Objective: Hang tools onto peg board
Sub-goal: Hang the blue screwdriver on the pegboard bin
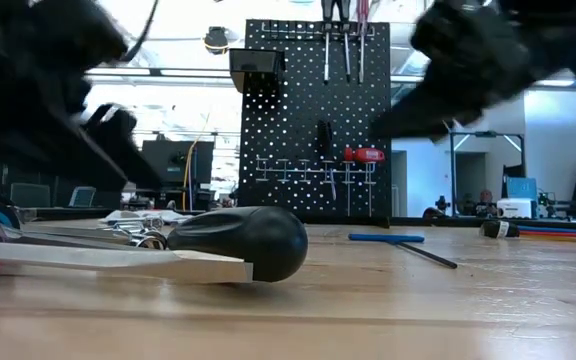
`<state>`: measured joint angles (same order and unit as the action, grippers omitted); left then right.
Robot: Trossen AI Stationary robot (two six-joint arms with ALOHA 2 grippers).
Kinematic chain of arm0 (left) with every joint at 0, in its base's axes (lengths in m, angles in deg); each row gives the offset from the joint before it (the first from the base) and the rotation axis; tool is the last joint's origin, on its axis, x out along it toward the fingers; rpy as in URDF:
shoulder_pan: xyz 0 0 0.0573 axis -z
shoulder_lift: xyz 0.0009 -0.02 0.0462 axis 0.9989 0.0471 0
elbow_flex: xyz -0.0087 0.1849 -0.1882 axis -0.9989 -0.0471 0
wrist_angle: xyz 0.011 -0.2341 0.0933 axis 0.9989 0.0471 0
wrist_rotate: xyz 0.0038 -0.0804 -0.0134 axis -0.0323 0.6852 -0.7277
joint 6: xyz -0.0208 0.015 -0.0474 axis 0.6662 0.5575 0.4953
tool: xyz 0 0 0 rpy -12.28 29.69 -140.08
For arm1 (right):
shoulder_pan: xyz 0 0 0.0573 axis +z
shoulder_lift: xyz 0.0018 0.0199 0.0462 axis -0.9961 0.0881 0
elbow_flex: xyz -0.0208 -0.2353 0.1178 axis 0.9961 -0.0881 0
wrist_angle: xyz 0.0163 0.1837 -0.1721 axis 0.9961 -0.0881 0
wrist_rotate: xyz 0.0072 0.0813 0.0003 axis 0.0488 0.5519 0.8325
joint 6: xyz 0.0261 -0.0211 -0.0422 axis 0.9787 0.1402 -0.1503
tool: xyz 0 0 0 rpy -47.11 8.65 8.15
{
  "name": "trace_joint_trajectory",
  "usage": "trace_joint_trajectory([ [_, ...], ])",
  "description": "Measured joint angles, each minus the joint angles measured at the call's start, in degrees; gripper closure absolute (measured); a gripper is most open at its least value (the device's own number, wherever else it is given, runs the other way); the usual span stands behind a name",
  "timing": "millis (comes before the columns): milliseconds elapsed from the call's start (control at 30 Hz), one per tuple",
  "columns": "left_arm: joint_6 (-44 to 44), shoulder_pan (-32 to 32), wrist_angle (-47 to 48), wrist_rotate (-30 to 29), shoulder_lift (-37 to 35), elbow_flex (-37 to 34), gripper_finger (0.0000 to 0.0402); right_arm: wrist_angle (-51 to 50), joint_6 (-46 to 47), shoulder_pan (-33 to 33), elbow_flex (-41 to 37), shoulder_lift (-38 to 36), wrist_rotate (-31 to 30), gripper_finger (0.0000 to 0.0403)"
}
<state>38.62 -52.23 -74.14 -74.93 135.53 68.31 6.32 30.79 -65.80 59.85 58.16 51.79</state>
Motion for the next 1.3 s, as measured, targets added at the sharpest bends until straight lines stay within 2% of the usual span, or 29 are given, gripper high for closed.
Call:
trace_joint_trajectory([
  [100,-5.54,-1.77,9.98,5.78,0.0,7.09,0.0112,9.69,2.08,5.48,-1.02,6.81,-0.38,0.025],
  [200,-7.8,-2.81,25.66,6.12,0.0,16.07,0.0112,18.96,-0.54,8.3,-0.26,13.43,-0.4,0.0251],
  [267,-7.12,-2.87,36.94,4.31,0.0,21.85,0.0112,22.64,-3.49,8.64,1.24,16.39,-0.61,0.0251],
  [400,2.36,-0.78,56.2,2.88,0.0,31.25,0.0112,20.56,-7.51,8.14,4.57,17.83,-0.32,0.0251],
  [533,14.04,4.22,69.76,6.66,0.0,35.7,0.0116,13.3,-9.29,8.1,6.09,17.59,-0.14,0.0251],
  [667,18.64,10.06,68.98,14.46,0.0,35.43,0.0133,10.77,-9.31,8.06,6.35,17.68,-0.1,0.0251],
  [767,24.0,13.99,68.17,17.54,0.09,34.16,0.0146,9.98,-9.29,8.01,6.35,17.83,0.03,0.0251],
  [1000,38.12,18.45,68.38,17.47,0.04,29.25,0.0165,9.99,-9.77,7.57,6.37,17.83,0.06,0.0251],
  [1133,40.28,19.09,68.53,16.97,0.04,24.99,0.0166,9.93,-9.82,6.68,6.37,17.83,0.03,0.0251],
  [1300,42.77,18.45,67.85,13.57,0.04,22.03,0.0167,9.77,-9.92,5.54,6.37,17.83,0.03,0.0251],
])
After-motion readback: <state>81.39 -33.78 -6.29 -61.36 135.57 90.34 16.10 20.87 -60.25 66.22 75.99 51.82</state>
